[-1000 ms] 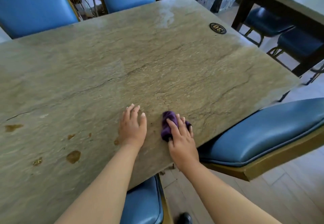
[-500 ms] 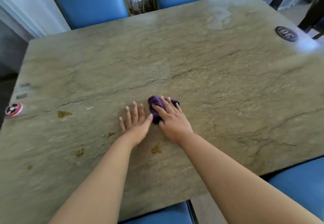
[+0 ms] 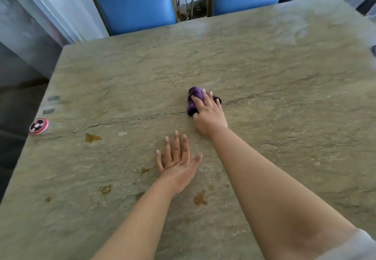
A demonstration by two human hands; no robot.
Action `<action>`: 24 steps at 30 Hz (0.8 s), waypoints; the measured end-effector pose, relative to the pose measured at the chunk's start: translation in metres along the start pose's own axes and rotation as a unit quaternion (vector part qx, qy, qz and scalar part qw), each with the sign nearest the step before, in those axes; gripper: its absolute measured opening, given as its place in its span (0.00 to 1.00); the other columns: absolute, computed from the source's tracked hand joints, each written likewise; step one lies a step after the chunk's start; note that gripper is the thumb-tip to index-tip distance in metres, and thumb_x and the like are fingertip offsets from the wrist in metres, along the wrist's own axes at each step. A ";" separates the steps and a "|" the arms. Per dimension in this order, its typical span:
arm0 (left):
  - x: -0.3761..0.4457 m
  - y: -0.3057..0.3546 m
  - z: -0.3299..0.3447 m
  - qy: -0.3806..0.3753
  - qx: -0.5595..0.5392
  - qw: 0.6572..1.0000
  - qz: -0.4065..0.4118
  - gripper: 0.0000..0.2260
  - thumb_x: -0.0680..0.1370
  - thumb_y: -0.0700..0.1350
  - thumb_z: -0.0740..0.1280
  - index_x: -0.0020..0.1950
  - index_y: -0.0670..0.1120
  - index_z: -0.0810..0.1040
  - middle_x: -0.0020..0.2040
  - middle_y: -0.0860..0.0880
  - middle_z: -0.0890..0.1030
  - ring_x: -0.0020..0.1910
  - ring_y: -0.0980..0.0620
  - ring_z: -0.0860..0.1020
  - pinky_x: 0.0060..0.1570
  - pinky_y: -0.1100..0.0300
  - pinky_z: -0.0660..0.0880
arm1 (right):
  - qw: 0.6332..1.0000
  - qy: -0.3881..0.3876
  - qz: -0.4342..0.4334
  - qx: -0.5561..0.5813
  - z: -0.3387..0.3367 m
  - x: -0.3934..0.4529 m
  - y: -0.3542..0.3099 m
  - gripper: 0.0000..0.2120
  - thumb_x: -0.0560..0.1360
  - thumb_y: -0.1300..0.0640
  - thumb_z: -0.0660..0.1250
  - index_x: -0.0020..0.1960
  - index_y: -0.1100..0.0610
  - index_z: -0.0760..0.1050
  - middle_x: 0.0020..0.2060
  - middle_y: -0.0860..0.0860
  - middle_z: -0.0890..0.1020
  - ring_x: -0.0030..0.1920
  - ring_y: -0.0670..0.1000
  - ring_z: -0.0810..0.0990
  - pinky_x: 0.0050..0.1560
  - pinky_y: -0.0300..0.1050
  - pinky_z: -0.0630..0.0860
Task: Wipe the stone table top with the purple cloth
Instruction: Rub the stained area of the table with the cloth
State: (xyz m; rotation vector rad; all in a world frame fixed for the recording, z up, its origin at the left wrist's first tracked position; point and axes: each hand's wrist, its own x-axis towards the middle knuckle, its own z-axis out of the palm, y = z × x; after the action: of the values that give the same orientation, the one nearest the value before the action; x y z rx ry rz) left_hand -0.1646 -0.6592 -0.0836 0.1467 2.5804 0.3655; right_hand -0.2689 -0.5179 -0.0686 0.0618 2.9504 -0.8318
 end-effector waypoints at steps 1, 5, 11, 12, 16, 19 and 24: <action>0.000 0.000 0.001 0.003 0.002 1.000 -0.006 0.36 0.64 0.73 0.29 0.67 0.62 0.22 0.63 0.64 0.16 0.62 0.58 0.16 0.63 0.50 0.22 | 0.999 -0.022 -0.048 0.008 0.005 -0.010 -0.006 0.29 0.75 0.55 0.58 0.75 0.47 0.58 0.78 0.52 0.50 0.78 0.53 0.44 0.75 0.49 0.38; -0.001 0.004 -0.003 0.002 -0.013 1.000 -0.008 0.38 0.64 0.74 0.29 0.71 0.61 0.25 0.62 0.65 0.16 0.61 0.59 0.16 0.61 0.52 0.20 | 0.982 -0.081 -0.148 0.083 0.000 -0.054 0.017 0.26 0.72 0.60 0.60 0.67 0.43 0.70 0.76 0.45 0.59 0.77 0.46 0.49 0.74 0.44 0.40; -0.006 0.003 -0.007 0.000 -0.038 0.999 0.028 0.41 0.63 0.76 0.29 0.71 0.59 0.24 0.61 0.65 0.15 0.59 0.60 0.14 0.54 0.54 0.16 | 0.989 0.067 0.128 0.023 -0.021 -0.048 0.041 0.29 0.74 0.58 0.57 0.74 0.46 0.59 0.78 0.51 0.50 0.78 0.51 0.44 0.75 0.49 0.37; -0.006 0.004 -0.007 -0.003 -0.039 0.999 0.028 0.41 0.63 0.76 0.29 0.71 0.58 0.24 0.62 0.64 0.15 0.59 0.60 0.14 0.55 0.54 0.16 | 0.987 0.063 0.147 0.021 -0.017 -0.047 0.032 0.30 0.75 0.58 0.57 0.75 0.46 0.57 0.78 0.52 0.48 0.78 0.52 0.43 0.75 0.49 0.37; -0.005 0.008 -0.012 -0.012 -0.068 0.998 0.007 0.37 0.71 0.72 0.34 0.74 0.56 0.27 0.72 0.59 0.23 0.70 0.55 0.22 0.65 0.47 0.23 | 0.998 0.005 0.055 0.034 0.003 -0.064 -0.003 0.30 0.74 0.59 0.59 0.75 0.46 0.59 0.78 0.50 0.48 0.78 0.52 0.43 0.75 0.49 0.39; -0.014 -0.001 -0.022 0.021 -0.174 0.984 0.018 0.32 0.79 0.64 0.43 0.75 0.54 0.30 0.79 0.54 0.38 0.77 0.56 0.36 0.72 0.50 0.33 | 0.997 -0.014 0.009 0.073 0.016 -0.097 -0.018 0.26 0.75 0.60 0.60 0.71 0.44 0.66 0.78 0.46 0.54 0.78 0.49 0.45 0.75 0.47 0.41; -0.011 -0.053 -0.057 0.122 -0.162 0.975 0.087 0.31 0.80 0.61 0.46 0.76 0.55 0.31 0.80 0.48 0.48 0.78 0.50 0.51 0.74 0.46 0.49 | 0.993 0.055 0.097 0.038 0.049 -0.121 -0.058 0.28 0.74 0.59 0.59 0.72 0.44 0.62 0.78 0.47 0.50 0.78 0.51 0.43 0.74 0.47 0.37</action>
State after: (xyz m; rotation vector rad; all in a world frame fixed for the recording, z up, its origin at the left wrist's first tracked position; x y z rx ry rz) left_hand -0.1860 -0.7247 -0.0462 0.2212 2.7087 0.9137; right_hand -0.1484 -0.5954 -0.0702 0.4061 2.9492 -0.9387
